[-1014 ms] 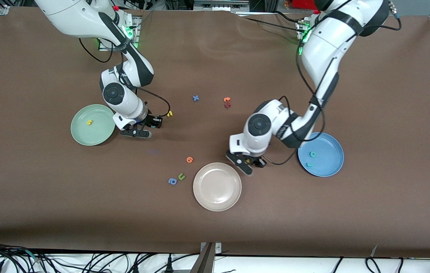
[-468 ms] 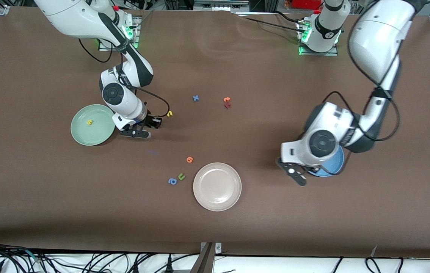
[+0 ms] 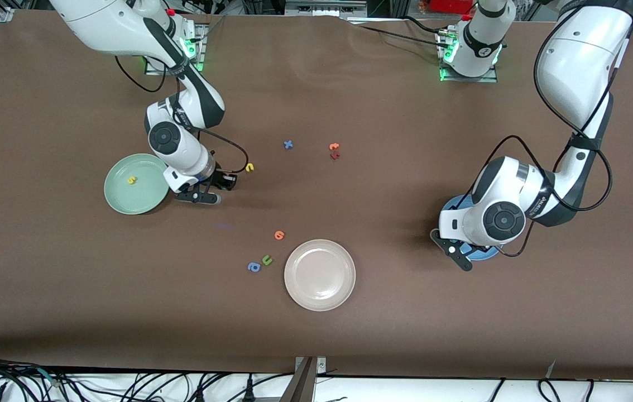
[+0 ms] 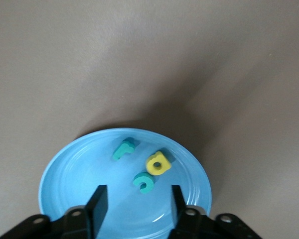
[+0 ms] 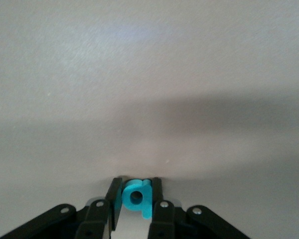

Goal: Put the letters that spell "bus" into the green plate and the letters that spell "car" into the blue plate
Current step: 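Drop the a on the blue plate while the right gripper carries the q, then drop the q on the green plate while the left gripper returns to rest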

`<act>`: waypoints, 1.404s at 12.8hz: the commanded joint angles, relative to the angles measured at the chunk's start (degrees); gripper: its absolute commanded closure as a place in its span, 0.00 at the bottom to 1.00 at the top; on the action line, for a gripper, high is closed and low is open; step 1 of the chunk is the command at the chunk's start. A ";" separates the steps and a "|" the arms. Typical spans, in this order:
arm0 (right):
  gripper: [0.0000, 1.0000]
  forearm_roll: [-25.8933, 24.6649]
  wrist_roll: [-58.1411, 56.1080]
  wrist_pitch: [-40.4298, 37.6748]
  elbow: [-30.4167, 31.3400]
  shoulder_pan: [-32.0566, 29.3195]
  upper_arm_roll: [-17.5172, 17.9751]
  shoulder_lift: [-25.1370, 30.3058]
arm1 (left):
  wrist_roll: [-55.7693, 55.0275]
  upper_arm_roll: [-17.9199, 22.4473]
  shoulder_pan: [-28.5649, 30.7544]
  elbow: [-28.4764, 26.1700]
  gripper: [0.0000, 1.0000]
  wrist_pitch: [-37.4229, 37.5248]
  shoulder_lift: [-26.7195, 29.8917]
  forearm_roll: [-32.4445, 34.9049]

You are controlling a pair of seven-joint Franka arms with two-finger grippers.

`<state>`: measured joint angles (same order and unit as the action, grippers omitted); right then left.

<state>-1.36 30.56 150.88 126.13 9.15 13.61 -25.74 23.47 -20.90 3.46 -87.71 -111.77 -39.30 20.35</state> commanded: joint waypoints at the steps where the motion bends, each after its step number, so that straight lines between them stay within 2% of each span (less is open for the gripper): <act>1: 0.91 -1.01 -0.85 -8.72 -2.19 -0.27 -1.38 4.28 | -0.44 -0.81 0.67 -1.60 0.00 3.20 6.07 -2.82; 3: 0.91 -1.01 -5.04 -18.99 -4.92 -0.27 -4.71 7.62 | -0.62 -0.54 1.63 -0.36 0.00 6.19 10.01 -8.29; 5: 0.91 -1.01 -12.41 -25.79 -5.63 -0.27 -10.15 8.95 | -1.84 -0.54 3.30 -0.27 0.00 9.53 14.93 -12.06; 8: 0.91 -1.10 -23.85 -27.22 -4.24 -0.27 -17.72 7.99 | -8.13 -0.28 4.36 3.06 0.00 18.66 20.03 -13.49; 11: 0.90 -0.83 -29.23 -23.19 -3.26 -0.44 -20.90 4.22 | -22.72 -0.11 3.75 2.37 0.00 21.41 25.84 -13.84; 13: 0.78 -0.75 -29.24 -22.21 -3.26 -0.44 -20.90 3.24 | -24.52 3.39 3.22 0.80 0.00 20.89 31.27 -14.02; 14: 0.43 -0.66 -29.15 -22.30 -3.26 -0.44 -20.90 3.24 | -24.52 6.89 0.87 -0.26 0.00 20.02 34.17 -14.10; 15: 0.19 -0.48 -29.07 -22.65 -3.44 -0.44 -20.90 3.50 | -23.83 10.75 -1.07 -1.66 0.00 19.40 36.29 -16.63; 16: 0.01 -0.22 -28.28 -23.17 -3.52 -0.36 -20.73 4.03 | -23.65 12.88 -1.09 -3.50 0.00 19.04 38.23 -22.14; 18: 0.01 -0.04 -25.31 -26.06 -4.05 -0.27 -18.98 6.74 | -23.64 14.48 -1.35 -12.96 0.00 11.71 44.45 -23.77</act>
<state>-1.60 2.58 127.63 122.08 8.58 -6.82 -22.29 -0.07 -8.18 3.09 -89.89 -93.14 -1.77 -1.18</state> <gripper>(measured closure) 0.326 0.000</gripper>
